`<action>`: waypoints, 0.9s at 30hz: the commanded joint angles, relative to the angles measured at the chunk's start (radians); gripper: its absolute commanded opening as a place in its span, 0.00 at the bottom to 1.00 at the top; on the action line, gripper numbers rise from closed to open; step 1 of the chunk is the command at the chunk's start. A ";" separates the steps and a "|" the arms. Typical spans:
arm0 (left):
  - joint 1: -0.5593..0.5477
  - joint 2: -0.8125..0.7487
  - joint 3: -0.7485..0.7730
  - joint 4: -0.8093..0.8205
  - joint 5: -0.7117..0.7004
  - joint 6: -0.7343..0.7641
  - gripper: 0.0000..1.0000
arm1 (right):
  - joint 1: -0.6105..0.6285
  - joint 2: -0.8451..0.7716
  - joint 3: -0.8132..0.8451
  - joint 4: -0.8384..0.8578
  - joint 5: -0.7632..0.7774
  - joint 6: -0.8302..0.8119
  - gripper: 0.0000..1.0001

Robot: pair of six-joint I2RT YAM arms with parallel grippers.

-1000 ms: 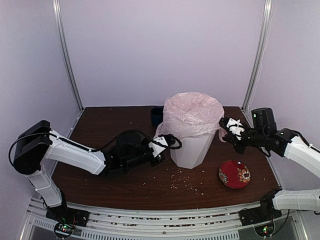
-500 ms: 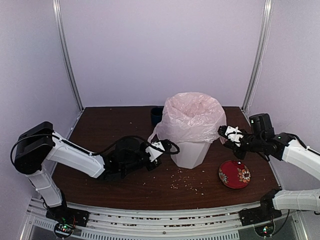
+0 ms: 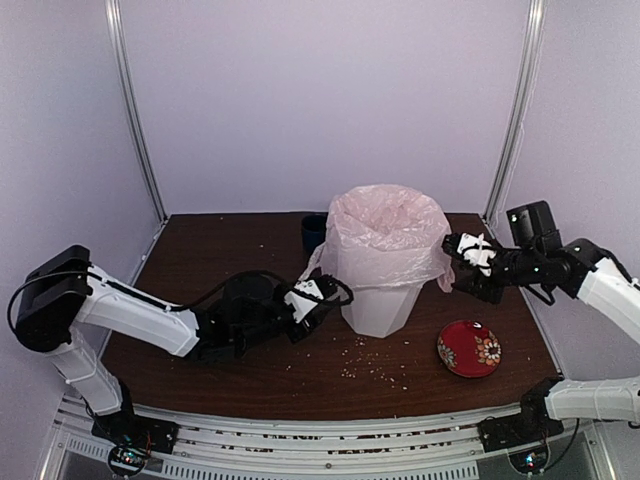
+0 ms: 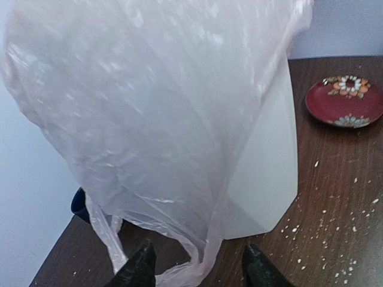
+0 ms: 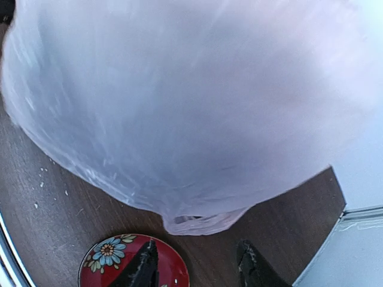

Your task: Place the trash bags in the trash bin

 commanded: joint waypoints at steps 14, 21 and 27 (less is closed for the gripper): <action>-0.104 -0.376 -0.178 -0.148 -0.049 -0.090 0.60 | 0.063 0.529 1.088 -0.286 -0.190 0.349 0.21; -0.105 -0.436 -0.252 -0.113 -0.046 -0.158 0.57 | 0.189 0.749 1.229 -0.330 0.012 0.293 0.07; -0.106 -0.405 -0.262 -0.109 -0.017 -0.198 0.56 | 0.209 0.912 1.304 -0.398 0.063 0.267 0.02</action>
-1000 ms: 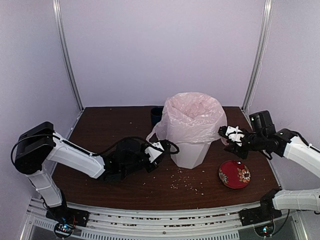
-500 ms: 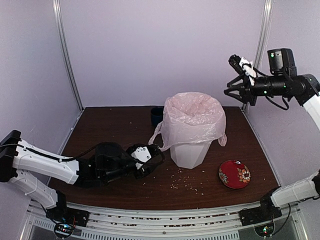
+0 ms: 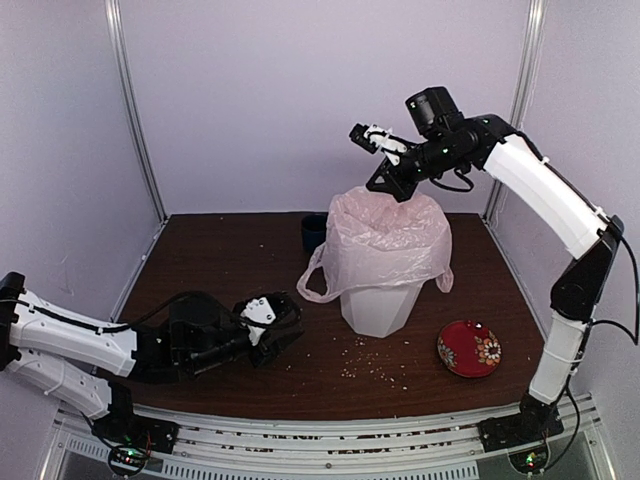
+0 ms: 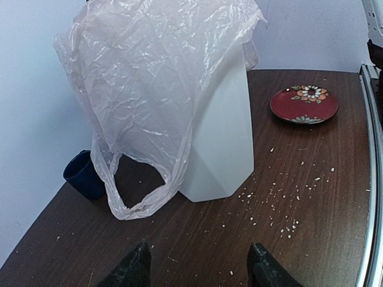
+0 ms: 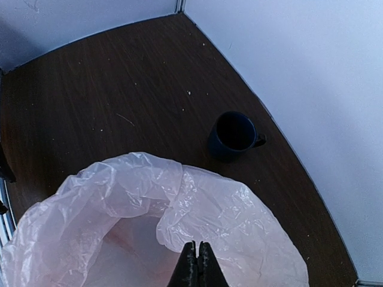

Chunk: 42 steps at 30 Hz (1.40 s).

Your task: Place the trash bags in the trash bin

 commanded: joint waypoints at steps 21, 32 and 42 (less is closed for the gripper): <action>-0.008 0.189 -0.010 0.191 0.062 -0.091 0.56 | 0.030 0.110 0.092 -0.185 0.170 -0.192 0.00; -0.016 0.172 -0.017 0.167 0.054 -0.122 0.55 | 0.074 0.124 0.020 -0.322 0.059 -0.246 0.00; -0.019 0.225 -0.044 0.207 0.063 -0.142 0.55 | -0.022 0.191 0.083 -0.362 0.019 -0.279 0.00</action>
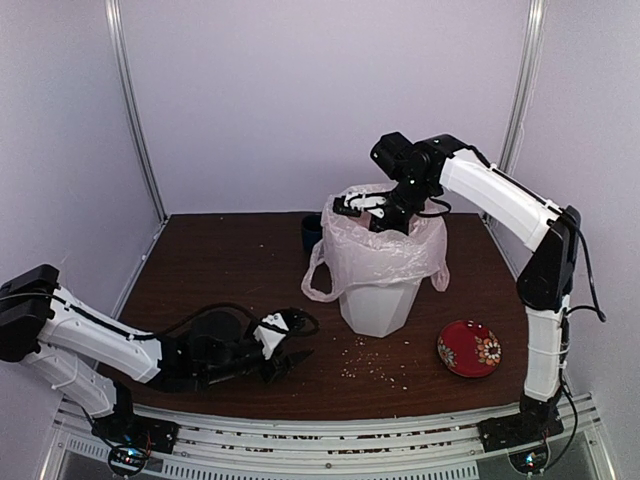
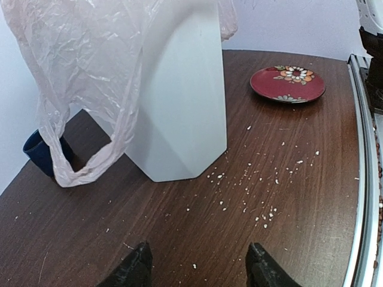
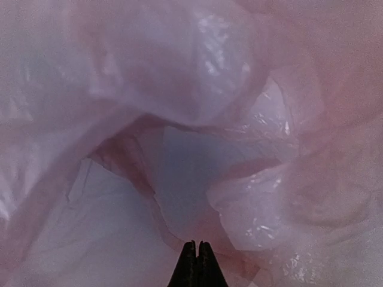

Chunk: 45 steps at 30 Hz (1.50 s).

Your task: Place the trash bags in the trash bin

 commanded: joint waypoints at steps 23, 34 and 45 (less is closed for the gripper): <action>-0.010 0.095 -0.033 0.147 -0.004 -0.034 0.55 | -0.034 0.076 -0.247 -0.069 0.111 -0.113 0.00; -0.012 0.120 -0.045 0.171 0.017 -0.069 0.55 | 0.019 0.194 -0.216 -0.069 0.227 -0.127 0.00; -0.013 0.105 -0.047 0.177 0.002 -0.046 0.56 | 0.017 0.016 -0.079 -0.066 0.196 -0.091 0.00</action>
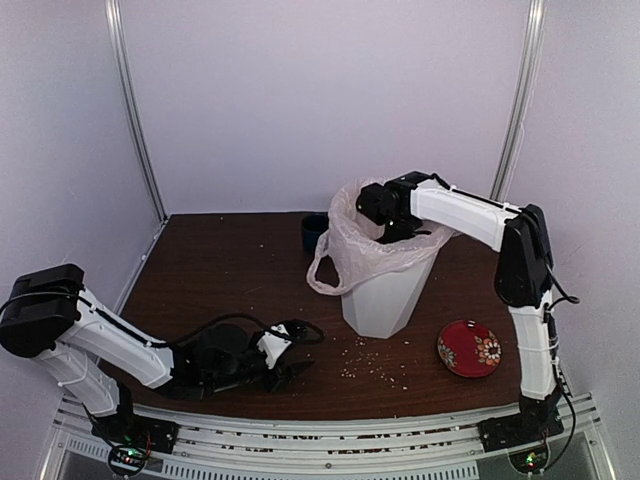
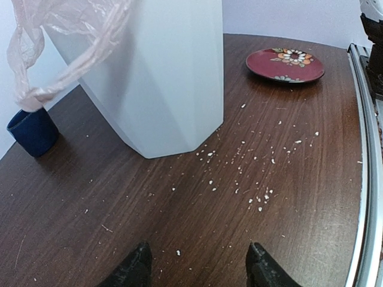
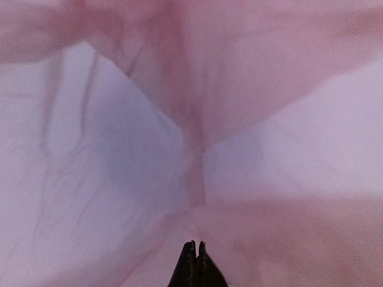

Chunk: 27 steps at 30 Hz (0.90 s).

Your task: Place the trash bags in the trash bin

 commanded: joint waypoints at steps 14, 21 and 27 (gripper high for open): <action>-0.005 -0.119 0.027 -0.027 -0.025 0.048 0.56 | -0.010 -0.334 0.019 0.063 -0.042 0.068 0.12; -0.005 -0.202 0.058 -0.015 -0.038 0.084 0.57 | -0.006 -0.286 -0.151 0.150 -0.032 0.090 0.14; -0.005 -0.211 0.076 0.128 -0.006 0.205 0.58 | -0.006 -0.311 -0.284 0.238 -0.031 0.110 0.13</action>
